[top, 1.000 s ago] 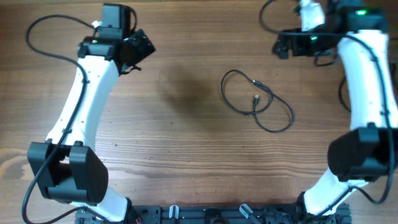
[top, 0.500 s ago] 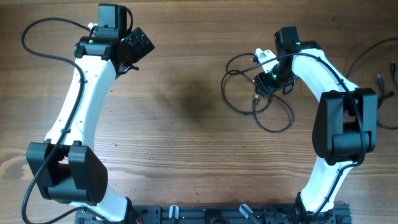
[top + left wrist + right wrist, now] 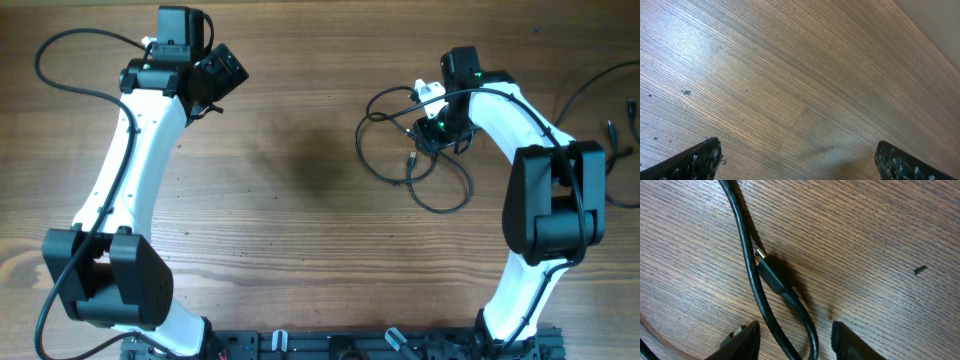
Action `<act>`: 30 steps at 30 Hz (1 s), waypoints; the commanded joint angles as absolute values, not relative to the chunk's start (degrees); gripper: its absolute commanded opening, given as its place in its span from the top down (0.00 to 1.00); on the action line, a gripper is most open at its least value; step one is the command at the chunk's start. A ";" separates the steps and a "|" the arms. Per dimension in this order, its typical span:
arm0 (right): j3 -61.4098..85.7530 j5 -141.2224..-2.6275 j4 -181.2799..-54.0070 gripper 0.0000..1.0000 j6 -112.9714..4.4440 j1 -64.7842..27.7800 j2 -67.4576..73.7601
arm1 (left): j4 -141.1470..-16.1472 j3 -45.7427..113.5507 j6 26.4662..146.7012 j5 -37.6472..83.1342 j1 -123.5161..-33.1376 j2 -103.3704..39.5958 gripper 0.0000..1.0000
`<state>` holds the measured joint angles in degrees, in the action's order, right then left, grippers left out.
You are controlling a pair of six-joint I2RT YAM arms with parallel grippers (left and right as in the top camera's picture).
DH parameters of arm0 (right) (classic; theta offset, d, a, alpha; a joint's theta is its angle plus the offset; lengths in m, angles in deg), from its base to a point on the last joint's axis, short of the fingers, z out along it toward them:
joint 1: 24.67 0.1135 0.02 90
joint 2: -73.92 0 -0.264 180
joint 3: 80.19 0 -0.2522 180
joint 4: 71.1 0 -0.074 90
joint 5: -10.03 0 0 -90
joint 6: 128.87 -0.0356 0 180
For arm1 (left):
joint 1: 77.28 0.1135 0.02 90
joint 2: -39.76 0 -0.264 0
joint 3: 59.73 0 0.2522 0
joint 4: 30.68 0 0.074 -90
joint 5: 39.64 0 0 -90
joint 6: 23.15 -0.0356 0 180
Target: Untangle cables
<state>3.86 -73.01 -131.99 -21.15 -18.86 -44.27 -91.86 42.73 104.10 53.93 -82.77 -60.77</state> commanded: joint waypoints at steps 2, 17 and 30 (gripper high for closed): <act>6.00 -73.95 -131.38 0.71 -19.40 -18.84 -45.03 | -91.88 42.95 104.65 54.30 -82.77 -60.88 0.00; -24.97 -77.86 -127.53 0.96 -52.34 -24.52 -41.80 | -91.88 42.95 104.65 54.30 -82.77 -60.88 0.00; -25.19 -79.85 -115.80 0.00 -65.78 -39.93 -49.78 | -91.88 42.95 104.65 54.30 -82.77 -60.88 0.00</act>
<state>-24.41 -79.00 -114.62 -67.29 -39.04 -51.28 -92.01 42.73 104.12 53.93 -82.77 -60.77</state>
